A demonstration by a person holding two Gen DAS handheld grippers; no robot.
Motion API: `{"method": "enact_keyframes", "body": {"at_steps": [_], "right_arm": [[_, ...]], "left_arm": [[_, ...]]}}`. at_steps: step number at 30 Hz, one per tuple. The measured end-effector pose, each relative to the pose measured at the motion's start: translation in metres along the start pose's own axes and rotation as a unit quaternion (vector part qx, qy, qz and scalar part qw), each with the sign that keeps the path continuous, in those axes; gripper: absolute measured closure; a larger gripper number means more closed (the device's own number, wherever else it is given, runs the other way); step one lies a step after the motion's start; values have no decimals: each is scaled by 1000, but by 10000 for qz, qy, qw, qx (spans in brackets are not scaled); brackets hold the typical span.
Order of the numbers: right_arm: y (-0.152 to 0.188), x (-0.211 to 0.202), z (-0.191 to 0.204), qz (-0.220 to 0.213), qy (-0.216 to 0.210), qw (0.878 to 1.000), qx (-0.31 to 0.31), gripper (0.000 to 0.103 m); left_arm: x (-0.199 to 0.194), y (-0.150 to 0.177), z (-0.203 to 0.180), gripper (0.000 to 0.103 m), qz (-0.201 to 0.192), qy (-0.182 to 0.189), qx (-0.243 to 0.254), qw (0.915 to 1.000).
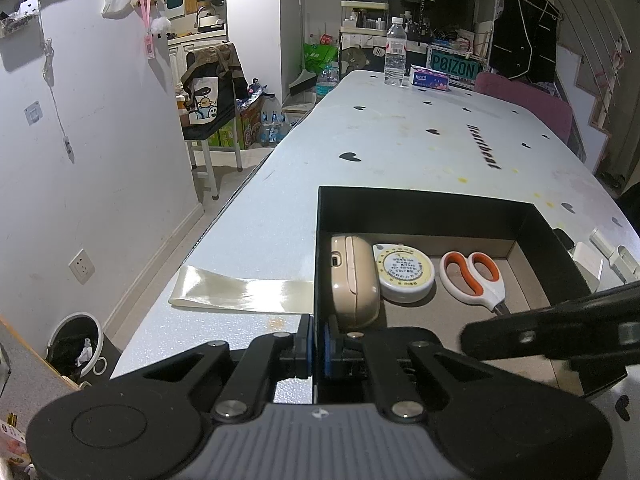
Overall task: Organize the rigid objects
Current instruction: 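Raise the right tool out of the box toward the white chargers, then lower the right tool onto the white square charger and grasp it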
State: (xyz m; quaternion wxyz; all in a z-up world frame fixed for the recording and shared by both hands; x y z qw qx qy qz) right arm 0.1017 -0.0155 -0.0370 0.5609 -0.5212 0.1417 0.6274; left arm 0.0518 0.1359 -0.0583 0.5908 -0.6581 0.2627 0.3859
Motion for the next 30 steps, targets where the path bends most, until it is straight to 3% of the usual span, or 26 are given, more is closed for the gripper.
{"method": "enact_keyframes", "body": {"at_steps": [7,12,17,30], "right_arm": [[13,-24,-4,-299,646,9975,-52,51],[16,-37,-6,-519,852,9950,-109,23],[20,-45,-8,-648,928,9935,-155,8],[16,-72,-61,-1199,1863,9743,412,3]], "left_arm": [[0,0,0,98,1,-5,2,10000],[0,0,0,98,0,-2,-1,10000],[0,0,1,98,-1,-32,4,10000],[1,0,0,98,-2,-67,1,10000]]}}
Point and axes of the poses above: each gripper's, at about its wrist camera, not at the fingertips, and x roughly the way its jaws point, z to its left, y to its underside, the point moved 4 cm from there along x, roughly the way its jaws point, and after that the axes turned 10 degrees about z, right-handed, at the moved point
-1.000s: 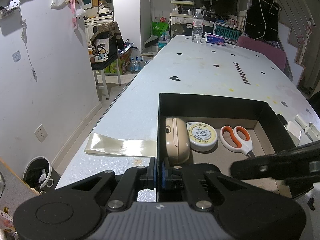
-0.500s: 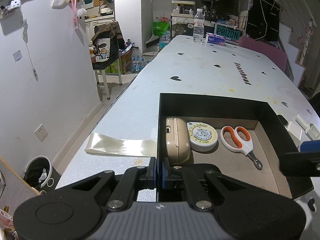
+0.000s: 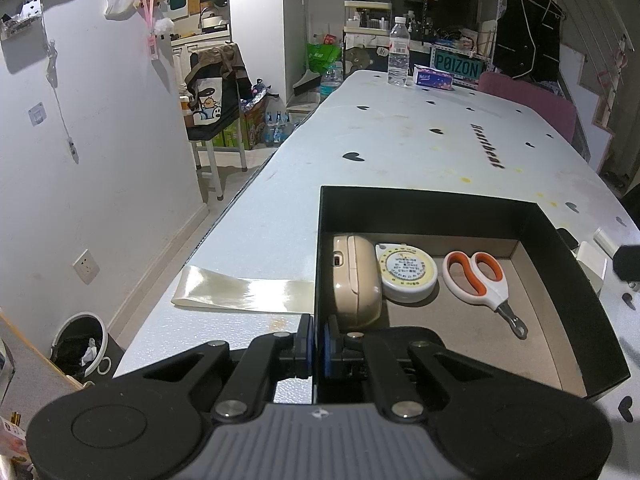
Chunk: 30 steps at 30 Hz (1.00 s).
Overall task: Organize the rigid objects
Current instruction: 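Lower the right tool onto the white square charger and grasp it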
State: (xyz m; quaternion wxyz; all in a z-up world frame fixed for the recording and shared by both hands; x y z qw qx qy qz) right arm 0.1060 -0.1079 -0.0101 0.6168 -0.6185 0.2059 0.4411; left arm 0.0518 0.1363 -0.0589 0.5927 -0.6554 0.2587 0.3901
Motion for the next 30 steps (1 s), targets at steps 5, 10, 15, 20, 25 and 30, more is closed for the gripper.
{"method": "enact_keyframes", "body": {"at_steps": [5,10,15,20,25,30], "right_arm": [[-4,7,-26,19,343,9989,328,3],[-4,17,-49,116,625,9962,599,3],[-4,28,-77,191,1065,9908,808,3],[-8,41,-104,250,970,9866,1290,5],[-16,58,-105,290,535,9870,1484,19],[-25,76,-104,493,278,9817,1817,21]], "left_arm": [[0,0,0,98,0,-2,2,10000],[0,0,0,98,0,-3,1,10000],[0,0,0,98,-1,1,1,10000],[0,0,0,98,0,1,-3,10000],[0,0,0,98,0,1,-1,10000],[0,0,0,98,-1,-2,-2,10000]]}}
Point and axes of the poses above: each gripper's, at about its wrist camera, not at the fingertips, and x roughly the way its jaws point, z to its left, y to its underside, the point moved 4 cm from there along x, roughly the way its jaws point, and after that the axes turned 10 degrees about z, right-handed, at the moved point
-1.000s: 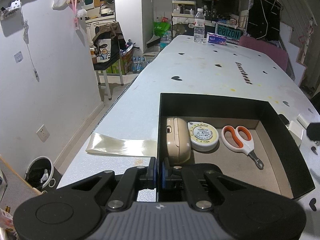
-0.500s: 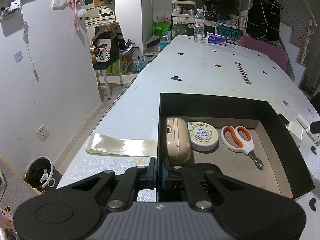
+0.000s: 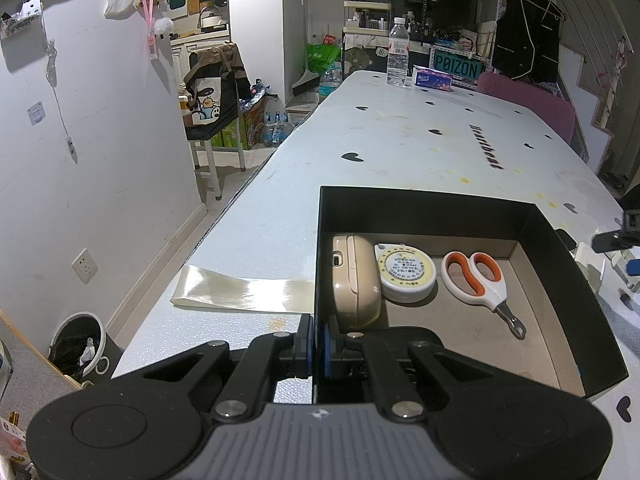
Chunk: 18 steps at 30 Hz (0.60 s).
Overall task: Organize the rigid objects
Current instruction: 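Lower the right tool onto the white square charger and grasp it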
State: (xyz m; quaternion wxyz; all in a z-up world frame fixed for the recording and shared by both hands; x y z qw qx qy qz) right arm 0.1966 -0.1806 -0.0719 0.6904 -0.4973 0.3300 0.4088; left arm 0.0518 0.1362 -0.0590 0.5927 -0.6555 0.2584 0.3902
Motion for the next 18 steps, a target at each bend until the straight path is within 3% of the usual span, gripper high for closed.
{"method": "enact_keyframes", "body": {"at_steps": [5,8,10,12,18], "right_arm": [[-3,22,2,289,14,9976,625,36],[-2,23,6,171,72,9970,751,37],[0,22,8,102,118,9978,647,40],[-1,19,7,67,220,9989,420,52],[6,5,2,321,403,9986,-113,53]], "left_arm": [[0,0,-1,98,0,-1,-1,10000],[0,0,-1,98,-1,-1,1,10000],[0,0,-1,98,0,0,0,10000],[0,0,-1,98,0,1,2,10000],[0,0,-1,98,0,2,-2,10000]]}}
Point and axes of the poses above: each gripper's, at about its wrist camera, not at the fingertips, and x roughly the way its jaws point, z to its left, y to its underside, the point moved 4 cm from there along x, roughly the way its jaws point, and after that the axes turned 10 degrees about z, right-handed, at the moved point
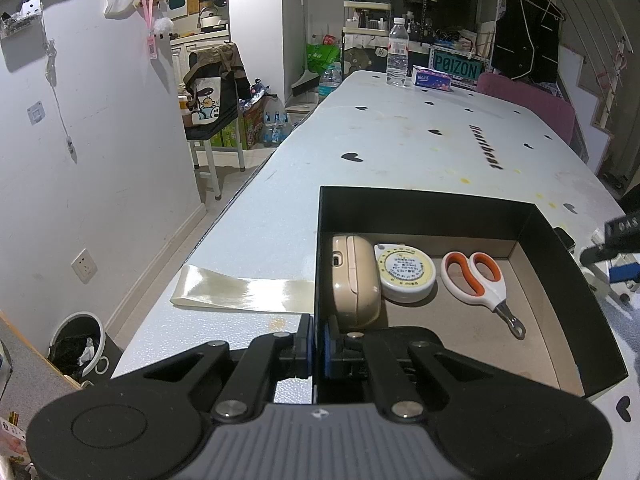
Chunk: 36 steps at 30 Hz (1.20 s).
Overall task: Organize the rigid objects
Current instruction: 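Lower the right tool onto the white square charger and grasp it, then carry the white charger with the right tool into the box and release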
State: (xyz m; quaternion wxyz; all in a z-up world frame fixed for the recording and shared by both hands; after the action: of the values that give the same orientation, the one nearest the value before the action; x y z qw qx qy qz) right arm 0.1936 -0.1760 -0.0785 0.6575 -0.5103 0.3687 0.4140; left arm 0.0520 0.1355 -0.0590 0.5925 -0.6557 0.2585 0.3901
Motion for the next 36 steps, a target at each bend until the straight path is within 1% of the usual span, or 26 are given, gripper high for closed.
{"method": "enact_keyframes", "body": {"at_steps": [2,5,7,10,13,14,16,18,20,22,24,26,29,33,36], "right_arm": [[5,-4,-2,38,80,9998,-167,53],[8,-6,-4,36,76,9999,-109,53],[6,0,-2,129,154,9998,-80,50],[4,8,4,215,348,9989,-208,51],[7,5,2,291,285,9991,-133,52],[9,2,2,258,284,9992,-131,52],[11,-11,5,56,295,9994,-156,52],[13,-29,11,-223,129,9995,-194,52],[18,-49,21,-459,-192,9984,-266,52],[25,-66,37,-663,-472,9955,-481,52],[34,-76,59,-751,-677,9915,-819,52],[45,-78,83,-670,-873,9861,-1244,52],[63,-70,116,-310,-1063,9778,-1781,52],[87,-51,144,222,-1016,9684,-2268,52],[99,-38,153,462,-873,9651,-2427,52]], "left_arm": [[0,0,0,98,1,4,1,10000],[0,0,0,98,-1,-7,2,10000],[0,0,0,98,0,-11,5,10000],[0,0,-1,98,0,-7,2,10000],[0,0,-1,98,-3,-11,8,10000],[0,0,-1,98,-2,-7,5,10000],[0,0,-1,98,-1,-4,3,10000],[0,0,-1,98,-2,-12,7,10000],[0,0,-1,98,-1,-12,6,10000],[0,0,-1,98,-1,-11,6,10000],[0,0,-1,98,-1,-22,15,10000],[0,0,-1,98,0,-14,11,10000],[0,0,-2,98,2,0,7,10000],[0,0,-3,98,5,29,-3,10000],[1,0,-2,98,6,46,-14,10000]]}}
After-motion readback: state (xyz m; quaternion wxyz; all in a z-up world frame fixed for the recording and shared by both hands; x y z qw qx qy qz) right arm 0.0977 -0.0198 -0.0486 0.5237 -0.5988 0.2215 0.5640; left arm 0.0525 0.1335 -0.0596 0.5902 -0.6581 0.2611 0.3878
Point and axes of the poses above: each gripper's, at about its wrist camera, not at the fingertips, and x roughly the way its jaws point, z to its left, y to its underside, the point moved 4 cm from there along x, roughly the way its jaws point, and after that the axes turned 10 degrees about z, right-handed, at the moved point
